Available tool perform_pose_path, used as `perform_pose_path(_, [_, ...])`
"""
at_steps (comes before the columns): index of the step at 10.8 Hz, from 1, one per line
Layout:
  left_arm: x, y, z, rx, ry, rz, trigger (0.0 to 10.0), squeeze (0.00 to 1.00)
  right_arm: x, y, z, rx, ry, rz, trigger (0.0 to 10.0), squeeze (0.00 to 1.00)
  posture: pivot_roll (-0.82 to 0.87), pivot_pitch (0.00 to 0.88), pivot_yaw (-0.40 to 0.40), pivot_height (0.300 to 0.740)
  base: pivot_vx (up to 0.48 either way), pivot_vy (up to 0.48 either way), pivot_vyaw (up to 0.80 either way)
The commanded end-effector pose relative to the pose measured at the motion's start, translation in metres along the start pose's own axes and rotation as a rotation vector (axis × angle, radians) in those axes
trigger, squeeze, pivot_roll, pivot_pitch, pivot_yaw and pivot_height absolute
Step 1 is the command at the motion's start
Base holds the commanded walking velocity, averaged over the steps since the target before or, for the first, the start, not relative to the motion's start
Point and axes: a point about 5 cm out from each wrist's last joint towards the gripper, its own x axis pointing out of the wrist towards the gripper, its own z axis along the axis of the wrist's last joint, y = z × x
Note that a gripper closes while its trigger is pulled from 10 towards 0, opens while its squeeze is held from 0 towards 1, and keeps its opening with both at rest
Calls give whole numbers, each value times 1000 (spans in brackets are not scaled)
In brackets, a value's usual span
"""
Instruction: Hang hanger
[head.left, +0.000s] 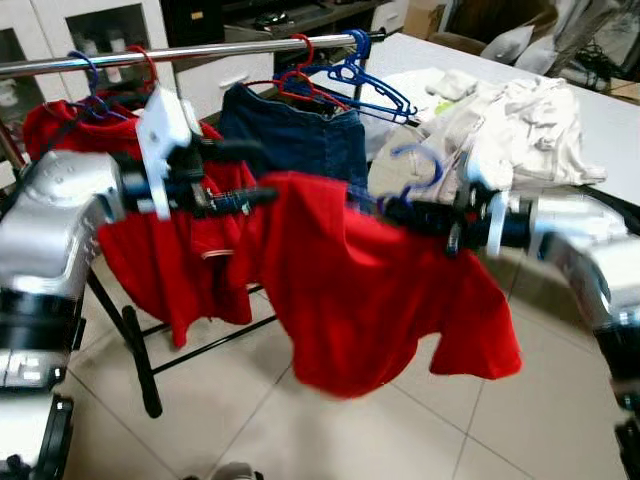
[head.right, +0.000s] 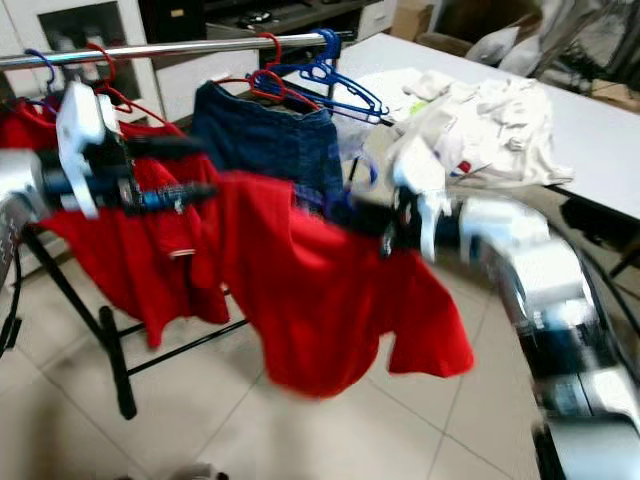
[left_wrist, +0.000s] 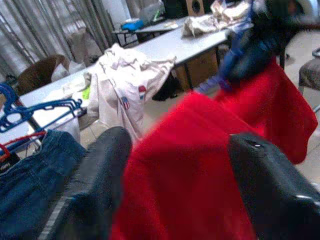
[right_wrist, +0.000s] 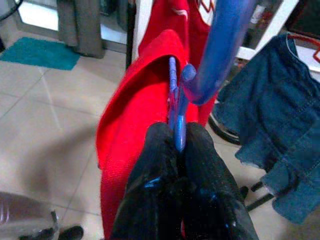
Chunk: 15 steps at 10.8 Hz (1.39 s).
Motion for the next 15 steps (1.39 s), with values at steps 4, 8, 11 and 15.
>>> perform_pose_path(4, [9,-16,12,-13,-46,-76,10000,1000,-9,-5,6,44,-51,108,10000,0,107,0,-119,740,0,0,0])
perform_pose_path(8, [38,-34,8,202,25,-128,10000,0,-14,-1,12,51,-92,159,10000,0,97,0,-93,740,0,0,0])
perform_pose_path(11, [55,-28,26,-48,-141,-97,10000,0,-11,8,10,8,-48,205,10000,0,94,0,-91,740,0,0,0])
perform_pose_path(15, [62,-26,3,-282,2,-253,10000,0,-2,26,9,-119,6,316,10000,0,94,0,-97,740,0,0,0])
